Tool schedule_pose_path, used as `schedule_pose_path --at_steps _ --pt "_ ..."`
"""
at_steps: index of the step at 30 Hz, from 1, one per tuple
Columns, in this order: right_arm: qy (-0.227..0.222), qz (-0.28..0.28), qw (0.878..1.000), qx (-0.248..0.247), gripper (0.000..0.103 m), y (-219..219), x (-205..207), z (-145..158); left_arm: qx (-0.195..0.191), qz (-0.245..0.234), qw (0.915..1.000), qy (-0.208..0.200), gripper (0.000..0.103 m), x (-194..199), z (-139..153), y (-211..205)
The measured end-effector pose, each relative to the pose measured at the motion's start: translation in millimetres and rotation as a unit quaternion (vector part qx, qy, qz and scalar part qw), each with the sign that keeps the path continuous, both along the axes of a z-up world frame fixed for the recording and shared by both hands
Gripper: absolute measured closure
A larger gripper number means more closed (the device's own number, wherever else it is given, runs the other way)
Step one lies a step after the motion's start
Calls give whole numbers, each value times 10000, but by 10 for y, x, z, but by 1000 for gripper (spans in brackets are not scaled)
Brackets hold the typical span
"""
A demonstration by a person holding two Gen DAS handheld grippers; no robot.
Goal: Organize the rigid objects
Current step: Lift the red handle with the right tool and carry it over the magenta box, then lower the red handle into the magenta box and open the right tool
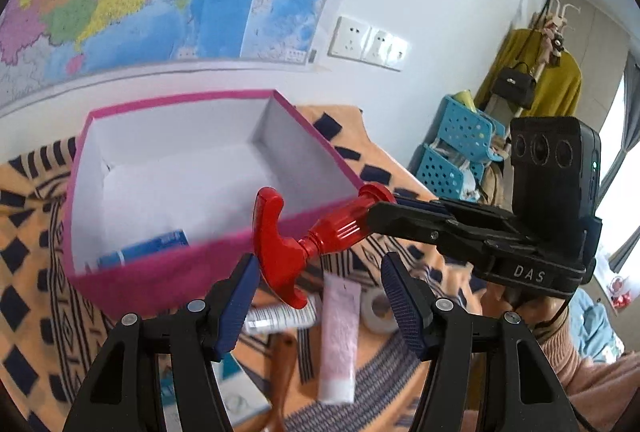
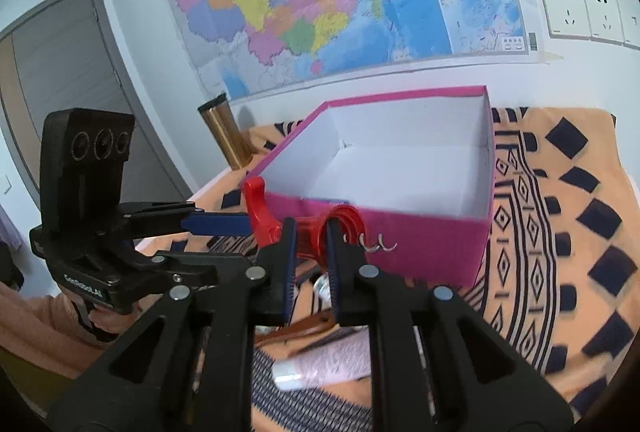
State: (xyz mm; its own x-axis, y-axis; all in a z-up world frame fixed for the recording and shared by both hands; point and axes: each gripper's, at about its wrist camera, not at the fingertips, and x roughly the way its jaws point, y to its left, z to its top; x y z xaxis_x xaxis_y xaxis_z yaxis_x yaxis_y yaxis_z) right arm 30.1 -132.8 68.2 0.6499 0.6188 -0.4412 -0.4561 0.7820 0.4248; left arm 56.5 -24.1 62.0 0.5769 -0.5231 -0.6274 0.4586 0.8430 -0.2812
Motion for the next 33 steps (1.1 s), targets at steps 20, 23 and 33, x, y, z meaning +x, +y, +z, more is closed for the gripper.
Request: schedule_pose_path --at_steps 20,23,33 --pt "566 -231 9979 200 87 -218 831 -150 275 218 9990 286 39 827 -74 -118" --pt "667 -241 9974 109 87 -213 891 -205 229 200 9985 450 40 910 -139 -117" --pt "649 -614 9940 -633 75 -156 852 -276 322 213 9982 452 41 865 -261 -114"
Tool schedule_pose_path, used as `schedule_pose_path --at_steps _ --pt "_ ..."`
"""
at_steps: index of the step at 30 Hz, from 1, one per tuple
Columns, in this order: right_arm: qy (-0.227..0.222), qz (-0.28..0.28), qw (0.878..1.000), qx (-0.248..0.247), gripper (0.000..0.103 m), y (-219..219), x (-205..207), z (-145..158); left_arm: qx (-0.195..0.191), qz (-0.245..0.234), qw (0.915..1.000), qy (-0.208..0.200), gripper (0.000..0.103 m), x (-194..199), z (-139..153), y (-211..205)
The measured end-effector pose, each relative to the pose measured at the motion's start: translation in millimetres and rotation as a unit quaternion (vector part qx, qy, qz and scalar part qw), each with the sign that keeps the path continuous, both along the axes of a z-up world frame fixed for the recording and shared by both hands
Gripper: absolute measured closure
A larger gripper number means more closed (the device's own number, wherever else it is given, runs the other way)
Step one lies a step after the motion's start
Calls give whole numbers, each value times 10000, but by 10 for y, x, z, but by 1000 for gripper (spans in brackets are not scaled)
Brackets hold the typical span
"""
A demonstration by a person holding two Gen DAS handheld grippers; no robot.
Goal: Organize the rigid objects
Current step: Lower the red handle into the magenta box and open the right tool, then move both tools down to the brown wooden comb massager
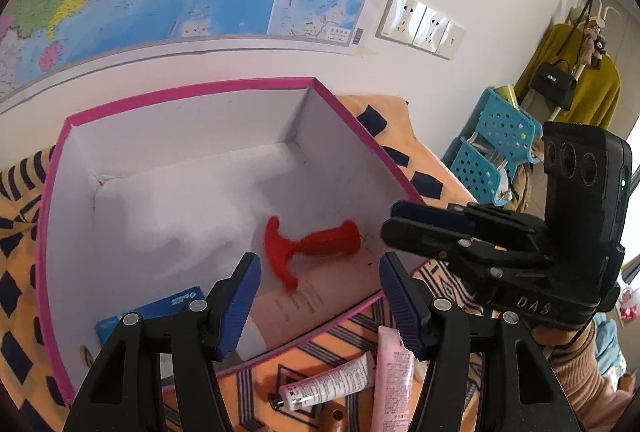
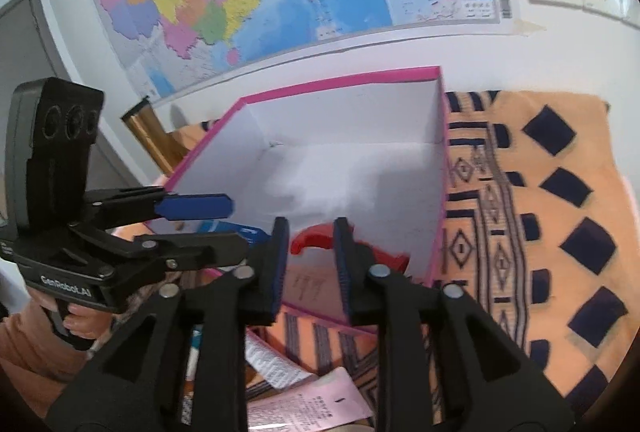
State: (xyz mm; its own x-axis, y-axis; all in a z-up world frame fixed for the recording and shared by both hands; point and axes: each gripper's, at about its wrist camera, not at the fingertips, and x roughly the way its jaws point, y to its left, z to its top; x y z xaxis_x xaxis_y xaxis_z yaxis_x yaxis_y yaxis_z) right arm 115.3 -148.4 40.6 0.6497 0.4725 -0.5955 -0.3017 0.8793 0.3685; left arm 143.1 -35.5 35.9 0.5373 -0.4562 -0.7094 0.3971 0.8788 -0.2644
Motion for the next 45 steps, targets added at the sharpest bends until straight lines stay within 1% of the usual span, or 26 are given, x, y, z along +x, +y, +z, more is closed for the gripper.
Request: schedule_pose_path --at_steps 4,7,9,11,14,17,21,27,32,37,43,45 --pt "-94 -38 9999 -17 71 -54 -104 22 68 10 9995 -321 41 -223 30 87" --pt "-176 -30 9998 73 70 -98 -212 48 65 6 9984 -557 41 -427 78 160" --pt "-230 22 9997 127 69 -106 -293 66 83 50 9977 -664 41 -551 93 216" --pt "-262 78 9995 162 63 -91 -367 78 92 65 9973 -732 40 -645 96 262" --pt "-309 269 9990 183 61 -29 -488 94 105 118 9970 -764 40 -792 67 324" --pt "-326 524 9978 240 61 60 -607 88 64 160 9974 -704 40 -921 2 370" --pt "-185 838 9961 218 61 227 -699 -10 69 199 9981 -576 40 -1076 -122 402" --pt "276 1271 9915 55 61 493 -739 -317 66 234 9991 -340 40 -1304 -305 454" --pt "616 1689 9837 -103 61 740 -758 -535 123 333 9993 -126 40 -1459 -482 495" --pt "818 1800 9790 -494 61 901 -791 -681 126 404 9991 101 40 -1591 -612 565" --pt "1113 1814 9734 -847 61 847 -834 -795 96 439 9984 336 40 -1686 -732 656" --pt "1135 1758 9747 -788 61 800 -827 -780 66 450 9980 440 40 -1703 -781 675"
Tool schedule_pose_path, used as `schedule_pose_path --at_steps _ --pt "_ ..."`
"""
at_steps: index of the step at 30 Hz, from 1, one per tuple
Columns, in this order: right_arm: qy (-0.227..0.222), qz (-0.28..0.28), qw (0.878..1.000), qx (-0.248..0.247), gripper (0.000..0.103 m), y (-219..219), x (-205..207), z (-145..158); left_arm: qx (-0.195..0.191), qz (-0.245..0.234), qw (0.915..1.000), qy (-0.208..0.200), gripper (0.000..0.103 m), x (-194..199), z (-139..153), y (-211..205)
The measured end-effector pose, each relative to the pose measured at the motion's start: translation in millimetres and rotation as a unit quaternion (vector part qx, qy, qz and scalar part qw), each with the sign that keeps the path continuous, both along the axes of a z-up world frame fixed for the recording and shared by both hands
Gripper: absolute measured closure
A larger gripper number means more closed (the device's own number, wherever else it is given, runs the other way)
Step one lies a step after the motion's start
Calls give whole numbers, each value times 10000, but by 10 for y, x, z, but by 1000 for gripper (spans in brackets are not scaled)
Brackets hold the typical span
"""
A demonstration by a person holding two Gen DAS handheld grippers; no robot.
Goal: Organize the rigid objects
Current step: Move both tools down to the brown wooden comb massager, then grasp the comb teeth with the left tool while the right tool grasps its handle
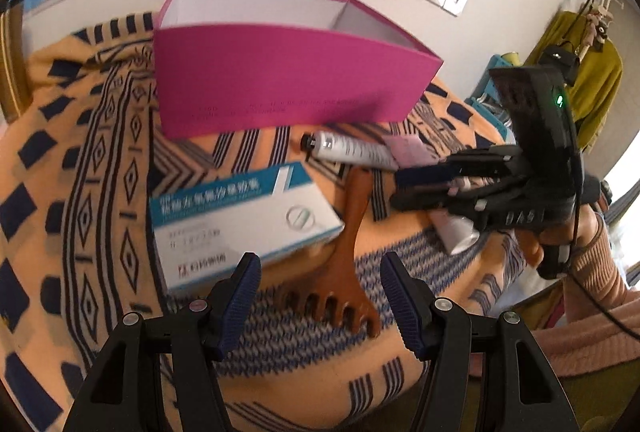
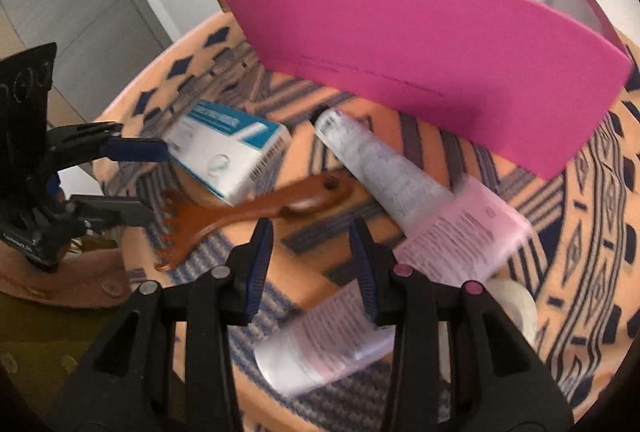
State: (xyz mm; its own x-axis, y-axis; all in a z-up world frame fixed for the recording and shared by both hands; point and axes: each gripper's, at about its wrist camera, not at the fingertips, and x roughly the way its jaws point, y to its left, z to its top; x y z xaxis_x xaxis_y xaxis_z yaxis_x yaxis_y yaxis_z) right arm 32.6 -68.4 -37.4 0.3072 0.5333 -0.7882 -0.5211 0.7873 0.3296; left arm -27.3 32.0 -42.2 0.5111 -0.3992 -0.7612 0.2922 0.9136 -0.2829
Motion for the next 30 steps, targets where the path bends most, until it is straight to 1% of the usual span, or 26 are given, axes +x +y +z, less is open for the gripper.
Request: schedule_pose_path --at_steps 6,11,12,14,19,20,23,25,26,30 --pt "-52 -285 9990 330 61 -51 99 18 -81 -41 9997 242 40 -79 -96 -25" --pt "60 -298 9986 422 61 56 188 -53 -205 -67 9988 433 40 -182 -155 -29" --pt "68 -292 9986 425 60 80 199 -60 -226 -74 9986 464 40 -193 -165 -29" --pt "74 -292 9986 440 54 105 211 -66 -325 -80 9979 558 40 -212 -201 -29" --pt "63 -304 9983 485 53 123 223 -66 -451 -149 9972 576 41 -222 -190 -54" --pt "45 -293 9985 465 53 128 215 -64 -424 -167 9973 581 41 -221 -192 -68" --pt "-10 -238 9988 420 52 153 183 -61 -413 -159 9973 590 49 -179 -205 -94" --pt "-20 -252 9987 444 52 144 171 -64 -388 -101 9972 628 60 -157 -219 -95" --pt "-17 -263 9986 463 52 140 165 -62 -360 -74 9973 640 62 -134 -228 -94" --pt "3 -257 9981 566 52 134 116 -60 -292 -5 9975 638 77 -102 -241 -111"
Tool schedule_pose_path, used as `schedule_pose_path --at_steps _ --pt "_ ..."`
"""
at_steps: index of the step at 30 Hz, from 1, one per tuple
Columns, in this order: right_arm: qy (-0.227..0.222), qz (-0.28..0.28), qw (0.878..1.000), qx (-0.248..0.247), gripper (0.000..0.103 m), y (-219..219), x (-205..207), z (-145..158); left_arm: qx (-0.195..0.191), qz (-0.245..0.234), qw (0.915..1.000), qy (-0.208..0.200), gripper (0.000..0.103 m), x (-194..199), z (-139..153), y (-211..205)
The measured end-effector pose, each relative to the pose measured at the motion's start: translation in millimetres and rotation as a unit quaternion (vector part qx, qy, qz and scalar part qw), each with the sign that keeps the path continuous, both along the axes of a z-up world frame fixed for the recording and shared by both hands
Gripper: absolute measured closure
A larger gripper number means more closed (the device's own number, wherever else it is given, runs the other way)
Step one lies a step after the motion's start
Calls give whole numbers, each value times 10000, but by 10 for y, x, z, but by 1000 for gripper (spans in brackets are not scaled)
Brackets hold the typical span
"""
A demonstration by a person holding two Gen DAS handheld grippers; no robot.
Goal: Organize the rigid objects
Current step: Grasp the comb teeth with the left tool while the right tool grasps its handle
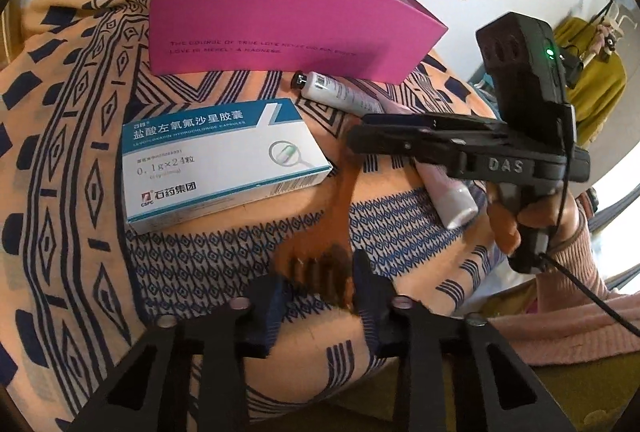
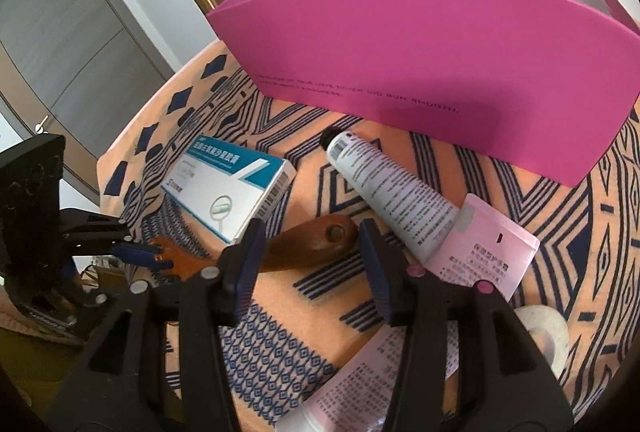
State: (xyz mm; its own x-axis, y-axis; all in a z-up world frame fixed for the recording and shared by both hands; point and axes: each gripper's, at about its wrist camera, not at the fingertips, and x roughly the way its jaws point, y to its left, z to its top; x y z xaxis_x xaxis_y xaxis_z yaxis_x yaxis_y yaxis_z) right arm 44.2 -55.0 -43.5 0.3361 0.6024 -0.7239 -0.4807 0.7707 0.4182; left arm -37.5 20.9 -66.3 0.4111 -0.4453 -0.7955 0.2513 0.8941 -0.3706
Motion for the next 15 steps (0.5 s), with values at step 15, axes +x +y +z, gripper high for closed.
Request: schedule_pose_path --at_steps 15 --pt "-91 27 9998 -195 52 38 -58 9 -93 141 9998 62 45 -57 3 85"
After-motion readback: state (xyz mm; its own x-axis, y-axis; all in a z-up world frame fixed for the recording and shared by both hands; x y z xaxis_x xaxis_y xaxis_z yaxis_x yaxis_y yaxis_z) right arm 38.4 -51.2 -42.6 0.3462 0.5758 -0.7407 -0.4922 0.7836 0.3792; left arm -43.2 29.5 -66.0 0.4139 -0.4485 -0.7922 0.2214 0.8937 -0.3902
